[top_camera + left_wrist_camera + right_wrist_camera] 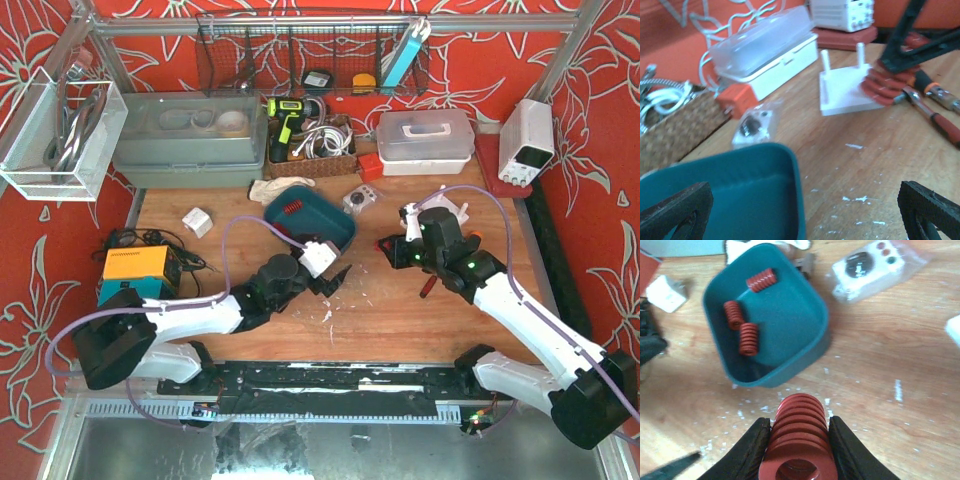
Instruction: Install the large spring
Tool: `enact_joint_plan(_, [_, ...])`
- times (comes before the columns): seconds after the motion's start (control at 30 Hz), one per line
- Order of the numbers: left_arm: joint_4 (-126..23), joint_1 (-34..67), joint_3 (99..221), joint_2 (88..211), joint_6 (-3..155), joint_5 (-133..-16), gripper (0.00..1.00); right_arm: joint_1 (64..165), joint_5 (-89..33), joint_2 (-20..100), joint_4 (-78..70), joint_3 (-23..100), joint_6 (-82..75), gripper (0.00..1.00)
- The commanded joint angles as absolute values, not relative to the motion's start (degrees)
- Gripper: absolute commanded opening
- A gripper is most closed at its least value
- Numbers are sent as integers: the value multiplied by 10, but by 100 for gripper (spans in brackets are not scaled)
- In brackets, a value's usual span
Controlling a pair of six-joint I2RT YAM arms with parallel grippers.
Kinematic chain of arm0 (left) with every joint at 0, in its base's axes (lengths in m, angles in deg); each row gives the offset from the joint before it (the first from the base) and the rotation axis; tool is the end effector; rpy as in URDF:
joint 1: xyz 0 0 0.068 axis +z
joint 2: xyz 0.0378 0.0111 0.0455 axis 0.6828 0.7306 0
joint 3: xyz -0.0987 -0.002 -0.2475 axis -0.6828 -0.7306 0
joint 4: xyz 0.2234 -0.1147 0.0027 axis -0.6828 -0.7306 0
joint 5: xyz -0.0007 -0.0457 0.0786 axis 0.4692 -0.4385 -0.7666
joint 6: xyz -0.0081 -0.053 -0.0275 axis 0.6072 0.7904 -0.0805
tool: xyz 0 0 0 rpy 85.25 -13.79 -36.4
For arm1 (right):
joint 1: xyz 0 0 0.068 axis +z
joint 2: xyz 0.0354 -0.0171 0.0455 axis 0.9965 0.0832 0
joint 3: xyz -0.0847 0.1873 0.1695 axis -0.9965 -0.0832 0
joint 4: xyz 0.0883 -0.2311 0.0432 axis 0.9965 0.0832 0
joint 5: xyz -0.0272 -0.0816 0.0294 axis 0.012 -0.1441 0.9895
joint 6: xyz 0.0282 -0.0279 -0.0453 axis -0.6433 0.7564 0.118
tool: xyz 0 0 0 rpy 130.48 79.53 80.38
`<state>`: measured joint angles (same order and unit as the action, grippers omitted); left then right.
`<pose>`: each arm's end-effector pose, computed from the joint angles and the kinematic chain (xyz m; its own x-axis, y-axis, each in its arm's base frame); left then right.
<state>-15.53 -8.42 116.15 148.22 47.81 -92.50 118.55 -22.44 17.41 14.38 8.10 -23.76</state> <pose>0.1757 -0.2089 0.2195 0.1077 0.3088 -0.9450 0.6637 0.6853 0.2996 0.1843 0.1329 0.2752 -0.7089 0.0624 -0.7025 -0.4176 0.7656 0.4894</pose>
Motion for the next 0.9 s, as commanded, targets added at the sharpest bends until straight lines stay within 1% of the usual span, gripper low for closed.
enact_joint_plan(0.0, [-182,-86,1151,1449,578,-1035,100,1179,-330,173,194,130,-208,0])
enact_joint_plan(0.07, [-222,-86,1156,1437,623,-1061,100,1177,-355,178,216,144,-202,0])
enact_joint_plan(0.17, [-249,-86,1157,1432,663,-1066,100,1172,-393,179,225,157,-199,0])
enact_joint_plan(0.47, [-270,-86,1128,1409,770,-1067,100,1141,-456,235,260,202,-186,0])
enact_joint_plan(0.6, [-221,-87,1083,1369,785,-1065,100,1094,-445,279,288,235,-181,0])
enact_joint_plan(0.73, [-114,-89,1009,1321,781,-1024,100,1043,-431,314,320,276,-173,0])
enact_joint_plan(0.87, [-108,-89,983,1280,802,-1036,100,1022,-464,339,330,306,-165,0])
